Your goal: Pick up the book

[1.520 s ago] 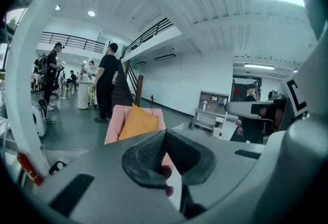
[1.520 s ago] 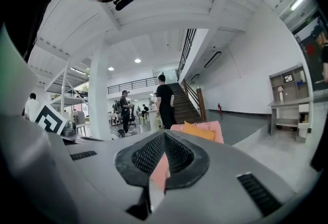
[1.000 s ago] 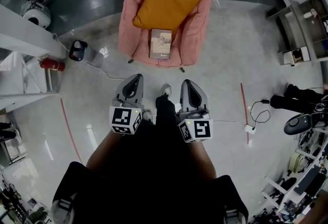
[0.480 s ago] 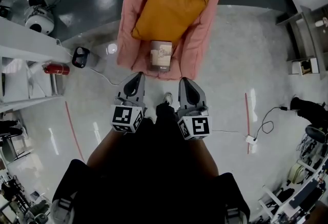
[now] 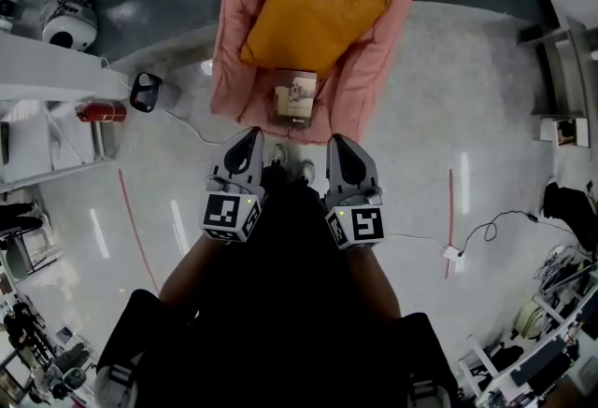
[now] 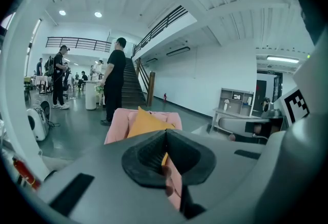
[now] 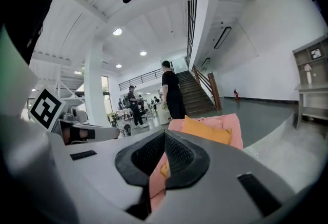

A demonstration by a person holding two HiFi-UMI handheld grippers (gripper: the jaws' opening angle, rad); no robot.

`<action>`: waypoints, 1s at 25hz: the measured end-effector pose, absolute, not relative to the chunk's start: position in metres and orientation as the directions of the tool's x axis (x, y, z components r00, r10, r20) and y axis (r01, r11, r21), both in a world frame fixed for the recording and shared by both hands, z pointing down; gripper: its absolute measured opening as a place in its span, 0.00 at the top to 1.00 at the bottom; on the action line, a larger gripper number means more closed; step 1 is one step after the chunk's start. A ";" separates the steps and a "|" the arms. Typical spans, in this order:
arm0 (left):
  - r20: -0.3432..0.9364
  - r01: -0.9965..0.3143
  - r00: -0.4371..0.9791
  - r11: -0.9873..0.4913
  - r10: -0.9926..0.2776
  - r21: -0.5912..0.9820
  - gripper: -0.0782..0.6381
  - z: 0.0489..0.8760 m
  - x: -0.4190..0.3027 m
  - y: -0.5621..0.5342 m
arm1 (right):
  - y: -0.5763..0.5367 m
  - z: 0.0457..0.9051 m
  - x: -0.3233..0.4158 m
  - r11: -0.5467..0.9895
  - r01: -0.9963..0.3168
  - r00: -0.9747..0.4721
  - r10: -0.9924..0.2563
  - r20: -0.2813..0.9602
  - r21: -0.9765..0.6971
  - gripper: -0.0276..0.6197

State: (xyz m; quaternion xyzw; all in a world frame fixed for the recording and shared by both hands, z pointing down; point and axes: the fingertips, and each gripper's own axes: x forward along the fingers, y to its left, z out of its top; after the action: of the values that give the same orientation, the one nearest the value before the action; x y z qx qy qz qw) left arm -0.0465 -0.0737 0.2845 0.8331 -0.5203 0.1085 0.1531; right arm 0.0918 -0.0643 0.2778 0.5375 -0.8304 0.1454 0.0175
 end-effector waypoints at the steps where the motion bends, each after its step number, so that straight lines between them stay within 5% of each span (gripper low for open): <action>1: 0.343 -0.900 0.436 -0.411 -0.832 0.146 0.88 0.286 -0.047 -0.078 | -0.069 0.282 0.091 0.377 -0.898 -0.422 -0.885 0.196 -0.229 0.95; 25: 0.451 -0.861 0.507 -0.456 -0.734 0.227 0.88 0.439 -0.059 -0.222 | -0.218 0.525 0.069 0.328 -0.881 -0.453 -0.791 0.410 -0.340 0.76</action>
State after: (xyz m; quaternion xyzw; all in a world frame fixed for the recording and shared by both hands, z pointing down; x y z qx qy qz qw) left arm -0.0586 -0.2218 0.4386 0.8406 -0.4744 0.1455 0.2171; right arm 0.0688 -0.2184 0.5247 0.5160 -0.8105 0.2638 0.0853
